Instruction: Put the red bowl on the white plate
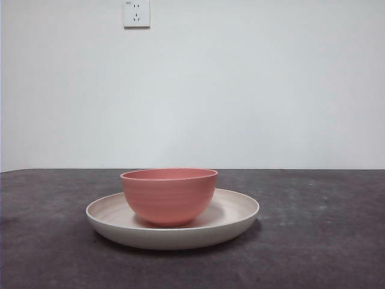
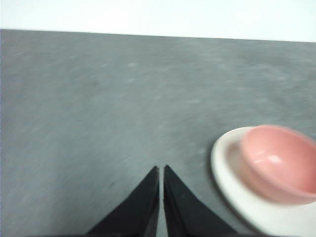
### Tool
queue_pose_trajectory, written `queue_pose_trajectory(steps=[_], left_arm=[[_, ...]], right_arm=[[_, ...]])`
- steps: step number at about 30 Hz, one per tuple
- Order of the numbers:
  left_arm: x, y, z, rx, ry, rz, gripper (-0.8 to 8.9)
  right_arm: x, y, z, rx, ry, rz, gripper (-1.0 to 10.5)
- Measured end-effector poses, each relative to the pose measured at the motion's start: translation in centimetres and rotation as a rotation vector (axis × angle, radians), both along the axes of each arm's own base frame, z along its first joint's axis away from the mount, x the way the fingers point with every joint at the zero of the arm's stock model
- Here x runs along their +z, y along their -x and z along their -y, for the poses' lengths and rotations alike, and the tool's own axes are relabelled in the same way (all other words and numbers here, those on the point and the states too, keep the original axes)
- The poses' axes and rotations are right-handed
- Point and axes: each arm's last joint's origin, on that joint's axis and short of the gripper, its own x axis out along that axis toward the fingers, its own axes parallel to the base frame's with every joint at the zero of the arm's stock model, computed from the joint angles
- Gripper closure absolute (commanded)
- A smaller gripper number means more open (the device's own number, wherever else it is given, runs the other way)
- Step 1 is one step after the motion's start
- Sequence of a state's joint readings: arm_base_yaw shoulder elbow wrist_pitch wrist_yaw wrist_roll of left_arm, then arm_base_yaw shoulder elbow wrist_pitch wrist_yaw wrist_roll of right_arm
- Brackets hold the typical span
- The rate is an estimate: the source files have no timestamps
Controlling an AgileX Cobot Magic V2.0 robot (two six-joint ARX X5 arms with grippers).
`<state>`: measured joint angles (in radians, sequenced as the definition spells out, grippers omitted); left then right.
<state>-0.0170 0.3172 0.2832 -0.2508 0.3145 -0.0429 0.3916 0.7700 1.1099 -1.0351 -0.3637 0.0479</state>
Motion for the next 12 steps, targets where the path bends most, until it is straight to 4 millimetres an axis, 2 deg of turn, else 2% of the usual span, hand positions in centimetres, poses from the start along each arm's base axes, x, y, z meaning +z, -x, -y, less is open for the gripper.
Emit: queue_pose_trajectory(steps=[5, 12], left_arm=[[-3.7, 0.6, -0.7, 0.121, -0.023, -0.022, 7.98], [-5.4, 0.9, -1.0, 0.234, -0.052, 0.027, 7.98]], right_arm=[[0.0, 0.0, 0.0, 0.0, 0.0, 0.0, 9.2], [0.0, 0.0, 0.0, 0.0, 0.0, 0.0, 9.2]])
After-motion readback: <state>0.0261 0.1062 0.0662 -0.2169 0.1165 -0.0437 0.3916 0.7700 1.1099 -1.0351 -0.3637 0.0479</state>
